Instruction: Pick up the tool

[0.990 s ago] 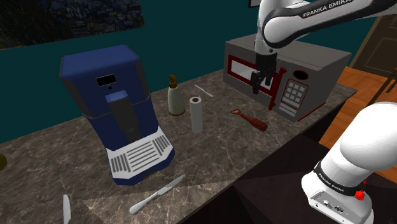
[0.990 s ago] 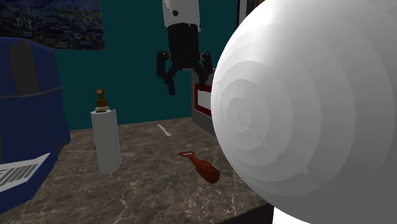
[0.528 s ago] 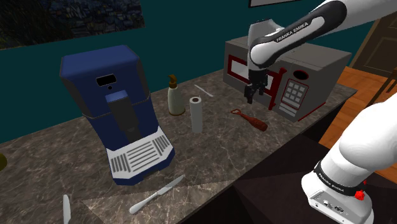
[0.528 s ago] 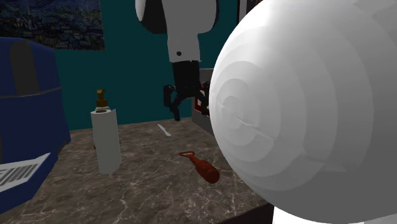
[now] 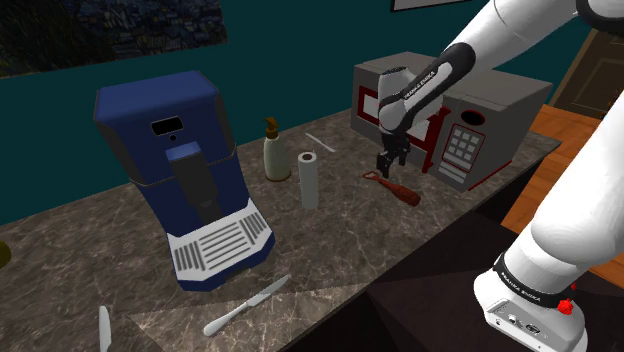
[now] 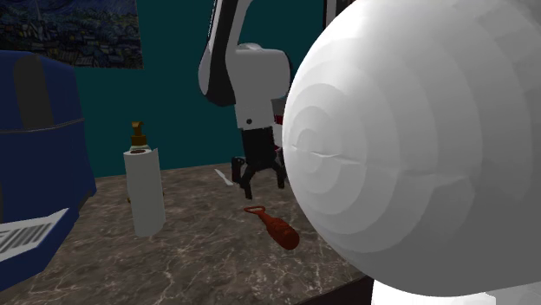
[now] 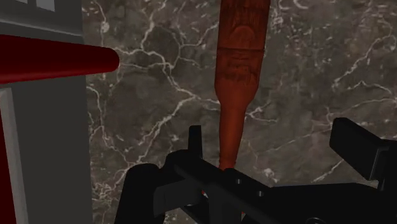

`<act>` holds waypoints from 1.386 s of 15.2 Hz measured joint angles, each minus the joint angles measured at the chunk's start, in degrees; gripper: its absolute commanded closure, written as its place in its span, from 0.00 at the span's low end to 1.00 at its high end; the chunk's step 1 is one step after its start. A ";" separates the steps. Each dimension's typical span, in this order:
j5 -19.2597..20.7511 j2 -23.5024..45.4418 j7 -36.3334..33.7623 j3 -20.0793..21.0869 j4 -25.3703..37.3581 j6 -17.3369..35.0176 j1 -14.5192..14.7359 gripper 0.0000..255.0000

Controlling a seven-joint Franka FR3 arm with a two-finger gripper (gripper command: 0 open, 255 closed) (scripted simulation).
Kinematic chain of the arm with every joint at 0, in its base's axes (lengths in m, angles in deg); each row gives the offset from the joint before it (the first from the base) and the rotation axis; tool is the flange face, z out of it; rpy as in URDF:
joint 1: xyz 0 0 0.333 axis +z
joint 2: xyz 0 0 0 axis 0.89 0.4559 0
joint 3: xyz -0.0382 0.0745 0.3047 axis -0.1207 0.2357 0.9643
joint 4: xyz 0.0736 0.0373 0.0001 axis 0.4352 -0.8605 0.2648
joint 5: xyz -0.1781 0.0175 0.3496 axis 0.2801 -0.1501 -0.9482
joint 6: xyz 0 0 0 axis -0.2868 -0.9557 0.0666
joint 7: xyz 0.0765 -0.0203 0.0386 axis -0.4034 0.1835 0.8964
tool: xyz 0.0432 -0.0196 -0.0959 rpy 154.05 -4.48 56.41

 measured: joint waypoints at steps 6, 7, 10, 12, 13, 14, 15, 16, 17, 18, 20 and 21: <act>0.32 10.07 0.20 -0.62 2.86 6.22 -0.80 0.00; 0.29 10.93 0.02 -0.56 2.94 6.99 -0.74 0.00; 0.32 13.26 -0.24 -0.52 2.82 9.42 -0.76 0.00; 0.31 14.10 -0.23 -0.53 2.97 10.12 -0.82 1.00; 0.31 14.22 -0.26 -0.52 2.98 10.24 -0.81 1.00; 0.30 14.26 -0.27 -0.51 3.00 10.28 -0.80 1.00; 0.30 14.29 -0.28 -0.51 3.03 10.30 -0.80 1.00; 0.30 14.31 -0.29 -0.51 3.04 10.30 -0.80 1.00; 0.30 14.32 -0.29 -0.51 3.06 10.31 -0.80 1.00; 0.30 14.33 -0.29 -0.51 3.07 10.32 -0.80 1.00; 0.30 14.32 -0.29 -0.51 3.07 10.34 -0.80 1.00; 0.30 14.31 -0.29 -0.51 3.07 10.35 -0.80 1.00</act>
